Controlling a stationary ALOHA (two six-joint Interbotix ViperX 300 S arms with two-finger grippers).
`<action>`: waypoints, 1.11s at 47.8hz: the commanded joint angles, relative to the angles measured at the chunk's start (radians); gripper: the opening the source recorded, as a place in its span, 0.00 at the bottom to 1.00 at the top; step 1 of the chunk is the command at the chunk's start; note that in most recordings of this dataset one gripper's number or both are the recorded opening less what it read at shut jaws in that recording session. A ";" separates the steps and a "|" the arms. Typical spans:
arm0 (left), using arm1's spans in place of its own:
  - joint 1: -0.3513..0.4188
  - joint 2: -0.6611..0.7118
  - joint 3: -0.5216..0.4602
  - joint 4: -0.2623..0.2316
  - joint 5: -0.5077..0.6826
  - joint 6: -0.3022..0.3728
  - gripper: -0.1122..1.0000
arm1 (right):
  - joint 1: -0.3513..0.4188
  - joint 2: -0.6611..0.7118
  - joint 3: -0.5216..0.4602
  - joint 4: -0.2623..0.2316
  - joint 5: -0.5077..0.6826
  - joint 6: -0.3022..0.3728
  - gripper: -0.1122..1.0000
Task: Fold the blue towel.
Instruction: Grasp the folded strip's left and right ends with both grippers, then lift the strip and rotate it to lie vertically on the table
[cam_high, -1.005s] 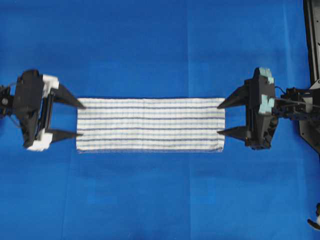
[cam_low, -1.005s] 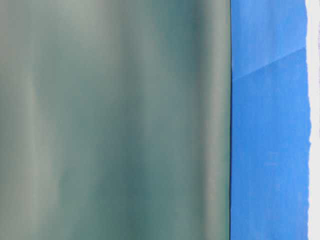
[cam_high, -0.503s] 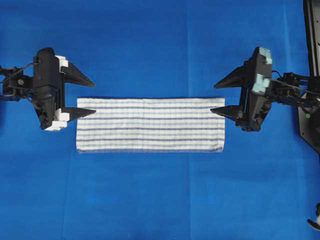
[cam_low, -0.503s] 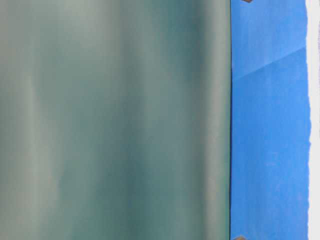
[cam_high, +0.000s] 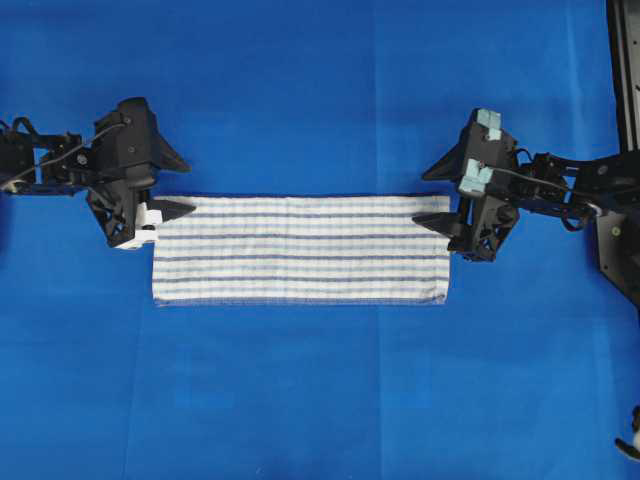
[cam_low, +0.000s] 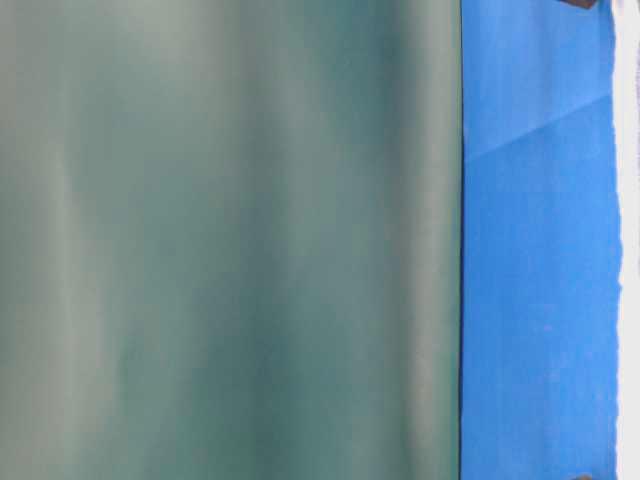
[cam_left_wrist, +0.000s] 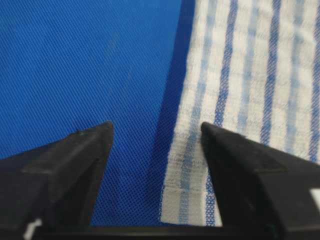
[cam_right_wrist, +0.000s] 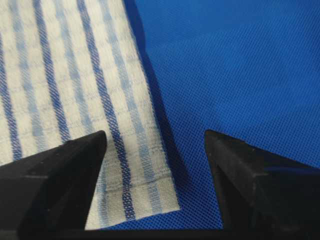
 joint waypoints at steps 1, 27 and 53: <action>0.000 0.015 -0.017 -0.002 -0.014 -0.008 0.63 | -0.003 0.002 -0.015 0.003 -0.011 0.002 0.80; -0.028 0.040 -0.023 -0.003 0.008 -0.011 0.13 | 0.014 0.000 -0.012 -0.003 -0.011 -0.005 0.13; -0.044 -0.235 -0.110 -0.003 0.298 -0.034 0.13 | 0.009 -0.302 -0.021 -0.003 0.149 -0.031 0.13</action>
